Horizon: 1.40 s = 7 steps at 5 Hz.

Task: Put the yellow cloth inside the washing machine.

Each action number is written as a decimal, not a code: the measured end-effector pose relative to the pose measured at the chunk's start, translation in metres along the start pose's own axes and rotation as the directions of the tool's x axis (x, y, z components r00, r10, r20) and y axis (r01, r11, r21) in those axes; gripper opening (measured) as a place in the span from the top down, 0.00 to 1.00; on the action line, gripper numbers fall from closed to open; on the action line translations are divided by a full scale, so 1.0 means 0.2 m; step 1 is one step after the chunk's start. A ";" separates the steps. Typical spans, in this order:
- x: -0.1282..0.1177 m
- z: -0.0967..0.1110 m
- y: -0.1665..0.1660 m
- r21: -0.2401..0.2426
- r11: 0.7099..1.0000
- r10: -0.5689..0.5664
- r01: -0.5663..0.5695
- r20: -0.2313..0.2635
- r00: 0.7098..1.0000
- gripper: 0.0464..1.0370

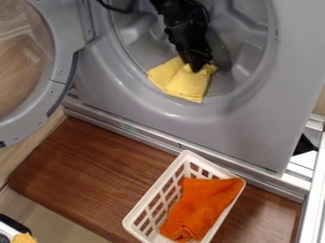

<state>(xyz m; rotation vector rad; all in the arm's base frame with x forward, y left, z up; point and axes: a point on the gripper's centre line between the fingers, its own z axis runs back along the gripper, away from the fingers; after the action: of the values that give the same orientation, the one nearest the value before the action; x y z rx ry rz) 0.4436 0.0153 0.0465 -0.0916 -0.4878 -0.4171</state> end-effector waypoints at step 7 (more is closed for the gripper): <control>0.03 0.24 -0.12 0.010 1.000 -0.011 0.011 0.035 0.999 0.04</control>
<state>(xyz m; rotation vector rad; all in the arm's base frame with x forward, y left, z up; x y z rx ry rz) 0.4180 -0.0006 0.0912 -0.0868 -0.5246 -0.4247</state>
